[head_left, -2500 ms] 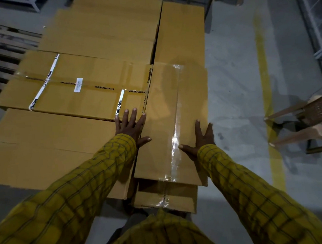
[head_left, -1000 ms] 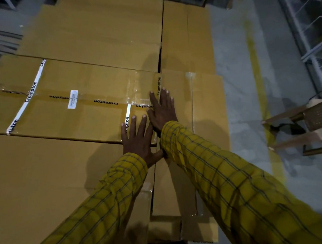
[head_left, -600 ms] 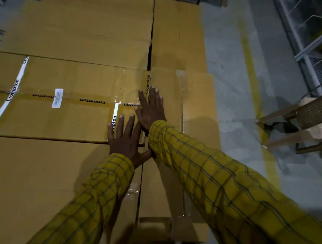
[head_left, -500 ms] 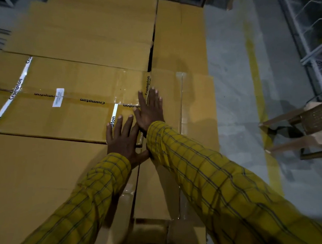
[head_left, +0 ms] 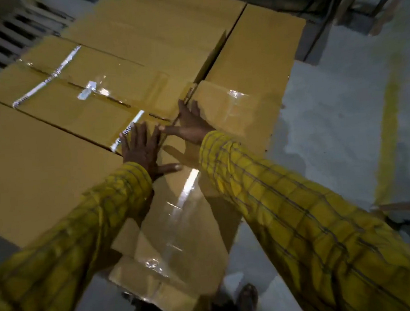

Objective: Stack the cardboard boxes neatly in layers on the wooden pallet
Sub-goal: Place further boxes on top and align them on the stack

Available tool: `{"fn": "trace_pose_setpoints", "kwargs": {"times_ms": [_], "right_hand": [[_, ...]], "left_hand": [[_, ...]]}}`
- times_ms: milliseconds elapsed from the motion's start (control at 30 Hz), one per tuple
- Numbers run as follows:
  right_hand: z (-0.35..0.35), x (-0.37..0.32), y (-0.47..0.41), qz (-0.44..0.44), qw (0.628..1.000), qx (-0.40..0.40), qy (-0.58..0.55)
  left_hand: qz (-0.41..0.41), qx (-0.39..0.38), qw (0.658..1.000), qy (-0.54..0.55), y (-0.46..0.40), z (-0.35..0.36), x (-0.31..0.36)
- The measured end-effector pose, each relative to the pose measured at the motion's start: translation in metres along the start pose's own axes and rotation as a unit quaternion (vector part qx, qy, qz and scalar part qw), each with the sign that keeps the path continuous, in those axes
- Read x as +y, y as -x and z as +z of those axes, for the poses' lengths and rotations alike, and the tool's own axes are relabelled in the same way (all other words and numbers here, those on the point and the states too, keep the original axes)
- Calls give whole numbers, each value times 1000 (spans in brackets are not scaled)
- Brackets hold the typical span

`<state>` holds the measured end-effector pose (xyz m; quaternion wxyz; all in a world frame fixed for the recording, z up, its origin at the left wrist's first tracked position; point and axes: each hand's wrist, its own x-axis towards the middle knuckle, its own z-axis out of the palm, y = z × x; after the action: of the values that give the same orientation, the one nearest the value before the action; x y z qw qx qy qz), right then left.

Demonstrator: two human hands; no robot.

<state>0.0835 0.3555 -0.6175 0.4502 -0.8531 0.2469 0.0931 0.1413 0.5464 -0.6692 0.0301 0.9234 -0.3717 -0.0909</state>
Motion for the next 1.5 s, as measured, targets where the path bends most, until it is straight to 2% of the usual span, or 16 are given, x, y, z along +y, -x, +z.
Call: {"fn": "trace_pose_setpoints", "kwargs": {"times_ms": [133,267,867,933,1033,1200,1367,1500], "right_hand": [[-42,56,26,-50,977,8,207],[-57,91,27,-60,950,-32,303],[-60,94,22,-71,937,-71,334],[-57,97,19,-89,942,-48,319],[-58,93,0,-163,941,-3,297],[-83,54,-79,-266,903,4,336],[-122,26,-147,-323,832,-87,443],[-134,25,-169,-316,811,-168,463]], "left_hand": [[-15,-18,1000,-18,1,-8,5],[-22,-31,999,-16,1,-10,5],[-27,-44,999,-10,-3,-10,1],[-29,-54,998,-16,-3,-12,3],[-24,-60,998,-20,-3,-11,2],[-6,-37,999,12,-1,-4,-1],[-18,-24,1000,-1,-3,-6,-1],[-25,-27,999,-4,-4,-8,1]]}}
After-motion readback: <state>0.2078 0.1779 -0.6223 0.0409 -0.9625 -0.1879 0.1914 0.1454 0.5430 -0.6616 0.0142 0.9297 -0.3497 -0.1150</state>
